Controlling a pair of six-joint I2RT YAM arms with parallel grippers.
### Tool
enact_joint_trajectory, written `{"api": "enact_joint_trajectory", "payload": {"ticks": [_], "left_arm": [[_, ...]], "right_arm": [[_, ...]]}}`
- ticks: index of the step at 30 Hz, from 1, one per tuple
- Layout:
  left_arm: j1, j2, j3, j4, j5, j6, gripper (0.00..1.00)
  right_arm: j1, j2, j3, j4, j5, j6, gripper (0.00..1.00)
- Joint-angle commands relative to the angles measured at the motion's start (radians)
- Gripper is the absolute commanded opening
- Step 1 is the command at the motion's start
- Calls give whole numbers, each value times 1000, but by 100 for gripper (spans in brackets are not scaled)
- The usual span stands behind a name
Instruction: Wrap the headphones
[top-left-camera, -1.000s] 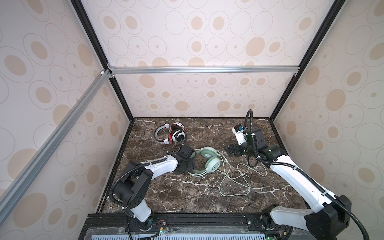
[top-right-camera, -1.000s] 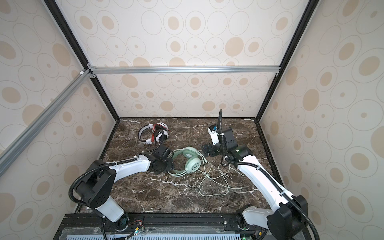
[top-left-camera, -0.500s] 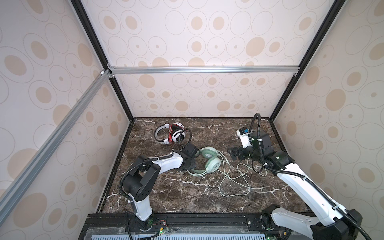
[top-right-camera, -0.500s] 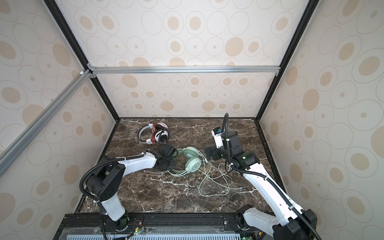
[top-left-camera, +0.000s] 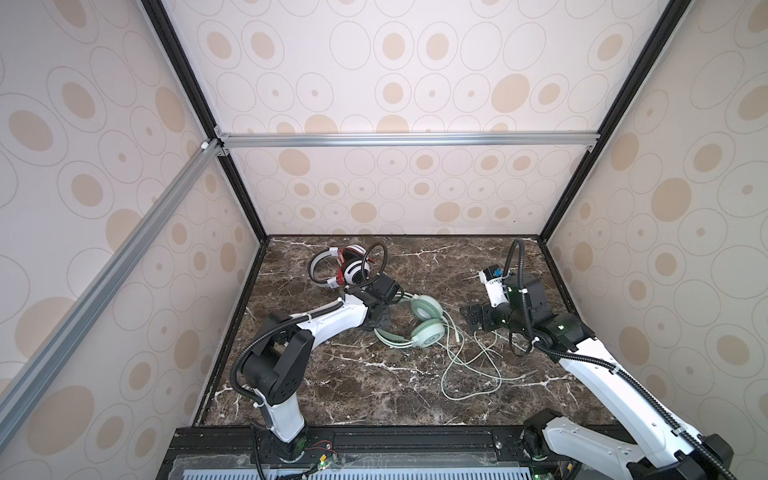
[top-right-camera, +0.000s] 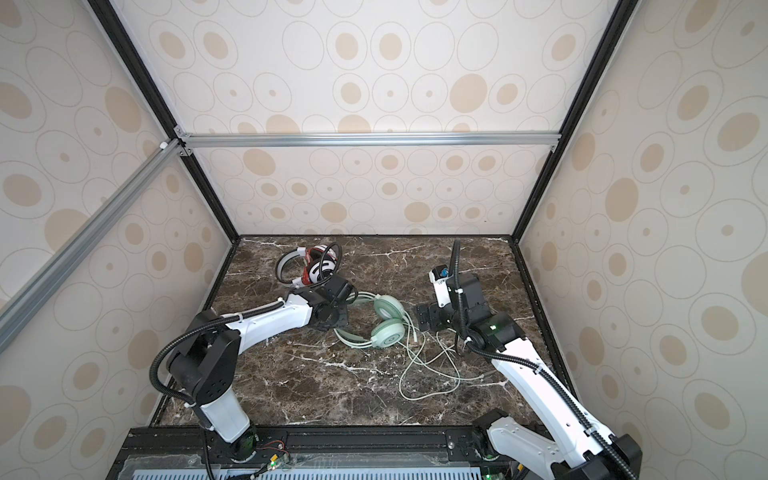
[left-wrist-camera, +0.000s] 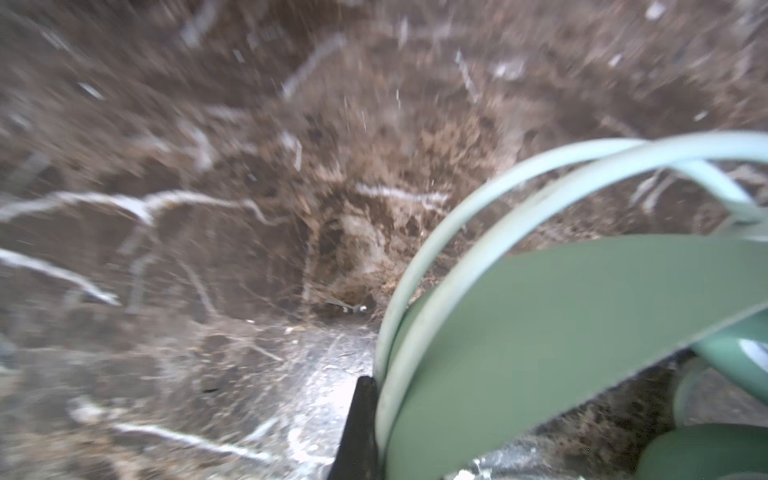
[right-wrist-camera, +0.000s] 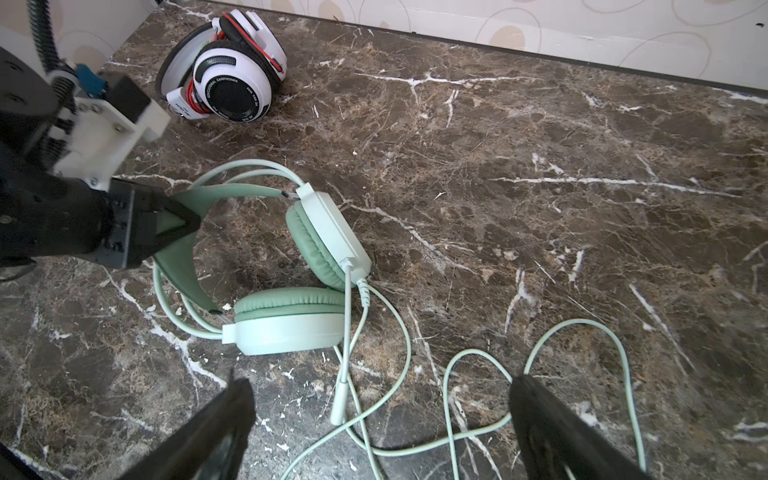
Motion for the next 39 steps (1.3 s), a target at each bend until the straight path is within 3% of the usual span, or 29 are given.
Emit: {"api": "enact_joint_trajectory", "payload": {"ticks": [1,7,13,19,31,39], "left_arm": [[16,-113,135,-74,-66,79,0],[91,-192,284,-194,-107,186,0],[221,-247,401,-225,-24,278,0],[277,-233,534,-270,28,309,0],[315,-221,637,-253,135,276,0],[320,-219,698,-241,202,289,0]], "right_arm": [[-6,-68,-19,42,8,10,97],[-8,-117,-32,167,-134,6,95],[-12,-122,-64,274,-252,45,95],[-12,-115,-127,384,-324,55,95],[-14,83,-235,729,-476,142,97],[-15,276,-207,861,-577,177,96]]}}
